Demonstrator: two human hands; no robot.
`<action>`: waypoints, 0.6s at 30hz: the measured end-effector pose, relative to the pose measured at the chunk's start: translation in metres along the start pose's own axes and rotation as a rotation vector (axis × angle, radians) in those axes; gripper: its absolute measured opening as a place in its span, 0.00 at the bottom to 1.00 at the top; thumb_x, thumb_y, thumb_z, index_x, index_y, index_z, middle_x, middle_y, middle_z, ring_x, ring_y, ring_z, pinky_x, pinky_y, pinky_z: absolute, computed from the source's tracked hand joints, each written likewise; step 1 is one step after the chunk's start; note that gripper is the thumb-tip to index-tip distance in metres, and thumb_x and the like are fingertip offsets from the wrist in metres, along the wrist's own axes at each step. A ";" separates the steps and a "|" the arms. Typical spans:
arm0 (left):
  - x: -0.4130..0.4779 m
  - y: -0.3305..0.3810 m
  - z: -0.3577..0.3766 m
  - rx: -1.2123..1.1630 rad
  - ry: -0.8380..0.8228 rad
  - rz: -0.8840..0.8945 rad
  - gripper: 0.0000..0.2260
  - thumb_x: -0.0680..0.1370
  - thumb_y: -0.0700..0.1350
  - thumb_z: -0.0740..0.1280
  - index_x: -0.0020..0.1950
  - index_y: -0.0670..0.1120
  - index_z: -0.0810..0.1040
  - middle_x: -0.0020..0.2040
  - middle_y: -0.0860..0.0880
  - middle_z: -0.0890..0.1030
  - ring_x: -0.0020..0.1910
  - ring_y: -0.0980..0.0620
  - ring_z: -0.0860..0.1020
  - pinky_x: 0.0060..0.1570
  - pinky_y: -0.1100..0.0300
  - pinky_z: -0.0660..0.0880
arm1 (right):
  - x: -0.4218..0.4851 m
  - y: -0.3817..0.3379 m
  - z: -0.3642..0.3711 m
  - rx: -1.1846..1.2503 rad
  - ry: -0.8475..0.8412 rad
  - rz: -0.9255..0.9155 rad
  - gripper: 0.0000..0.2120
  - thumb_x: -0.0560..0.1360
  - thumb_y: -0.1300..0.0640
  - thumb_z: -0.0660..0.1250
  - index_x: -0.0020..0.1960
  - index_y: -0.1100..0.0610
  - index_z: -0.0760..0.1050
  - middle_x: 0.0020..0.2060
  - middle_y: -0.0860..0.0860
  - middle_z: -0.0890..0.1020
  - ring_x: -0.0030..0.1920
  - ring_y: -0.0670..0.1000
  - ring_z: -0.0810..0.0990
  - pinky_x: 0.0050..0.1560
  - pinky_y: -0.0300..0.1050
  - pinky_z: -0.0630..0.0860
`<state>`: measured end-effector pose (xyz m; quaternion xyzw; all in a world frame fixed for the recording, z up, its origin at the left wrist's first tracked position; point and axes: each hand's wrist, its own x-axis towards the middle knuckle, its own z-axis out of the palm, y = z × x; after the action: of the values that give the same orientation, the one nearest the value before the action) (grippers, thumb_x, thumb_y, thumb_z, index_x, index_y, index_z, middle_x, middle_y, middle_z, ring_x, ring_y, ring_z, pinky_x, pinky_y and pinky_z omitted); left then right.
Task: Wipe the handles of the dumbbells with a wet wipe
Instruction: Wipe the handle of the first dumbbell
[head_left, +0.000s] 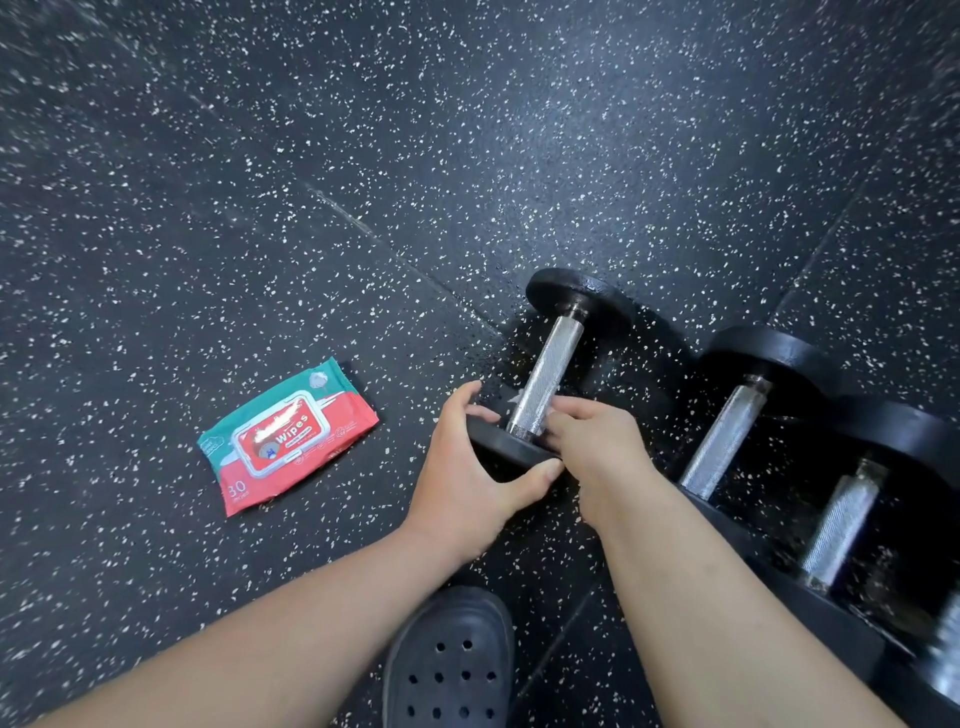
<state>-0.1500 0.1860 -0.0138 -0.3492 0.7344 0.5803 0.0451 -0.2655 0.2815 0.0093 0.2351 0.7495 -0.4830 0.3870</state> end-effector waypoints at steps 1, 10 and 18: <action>0.000 0.000 0.000 0.002 0.002 0.002 0.50 0.61 0.69 0.79 0.78 0.62 0.59 0.63 0.62 0.74 0.64 0.61 0.75 0.67 0.60 0.71 | 0.000 -0.001 -0.001 0.021 -0.051 0.016 0.11 0.81 0.64 0.68 0.51 0.54 0.88 0.45 0.50 0.90 0.53 0.53 0.88 0.59 0.51 0.84; 0.001 -0.002 0.000 0.009 -0.005 -0.002 0.50 0.61 0.70 0.78 0.78 0.63 0.59 0.63 0.63 0.74 0.64 0.60 0.75 0.68 0.57 0.72 | -0.015 -0.005 -0.016 -0.089 -0.005 -0.028 0.13 0.75 0.65 0.72 0.40 0.49 0.89 0.46 0.48 0.90 0.52 0.50 0.87 0.62 0.56 0.83; 0.002 -0.002 0.000 -0.012 -0.007 0.006 0.50 0.61 0.69 0.79 0.78 0.61 0.60 0.62 0.62 0.75 0.64 0.60 0.76 0.70 0.55 0.71 | 0.001 -0.013 -0.005 -0.101 -0.289 0.001 0.15 0.82 0.66 0.66 0.54 0.51 0.88 0.48 0.46 0.90 0.57 0.47 0.86 0.62 0.42 0.78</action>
<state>-0.1510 0.1847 -0.0162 -0.3453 0.7316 0.5861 0.0437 -0.2767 0.2802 0.0168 0.1436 0.7093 -0.4732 0.5023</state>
